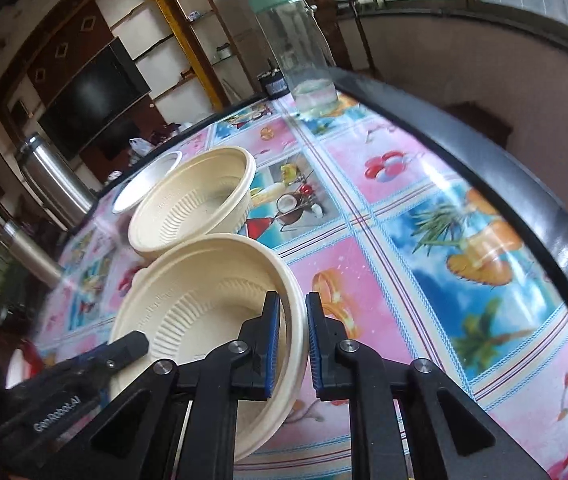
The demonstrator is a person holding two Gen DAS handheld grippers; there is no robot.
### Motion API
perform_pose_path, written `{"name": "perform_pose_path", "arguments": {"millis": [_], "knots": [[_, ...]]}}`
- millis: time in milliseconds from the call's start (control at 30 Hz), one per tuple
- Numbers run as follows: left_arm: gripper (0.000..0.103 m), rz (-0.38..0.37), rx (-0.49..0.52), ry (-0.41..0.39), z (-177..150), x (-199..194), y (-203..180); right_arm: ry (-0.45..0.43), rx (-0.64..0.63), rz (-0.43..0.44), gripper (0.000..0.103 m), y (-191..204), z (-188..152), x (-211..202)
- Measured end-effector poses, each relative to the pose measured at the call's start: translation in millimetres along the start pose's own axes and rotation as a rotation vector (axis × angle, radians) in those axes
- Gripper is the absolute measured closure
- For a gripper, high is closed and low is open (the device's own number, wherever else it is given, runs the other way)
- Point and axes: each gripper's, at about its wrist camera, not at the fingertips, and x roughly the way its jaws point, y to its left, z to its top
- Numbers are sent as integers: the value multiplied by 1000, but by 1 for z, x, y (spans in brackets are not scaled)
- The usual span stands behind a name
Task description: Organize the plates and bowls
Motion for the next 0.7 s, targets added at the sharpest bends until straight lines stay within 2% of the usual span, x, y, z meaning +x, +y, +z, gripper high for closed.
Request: {"name": "perform_pose_path", "arguments": {"millis": [233, 500, 700], "knots": [[88, -14, -30, 4, -4, -3, 10, -94, -3, 25, 92, 9, -5, -18], [88, 8, -80, -53, -30, -36, 53, -26, -21, 121, 92, 44, -27, -10], [87, 83, -86, -103, -62, -66, 88, -25, -102, 169, 92, 92, -55, -15]]}}
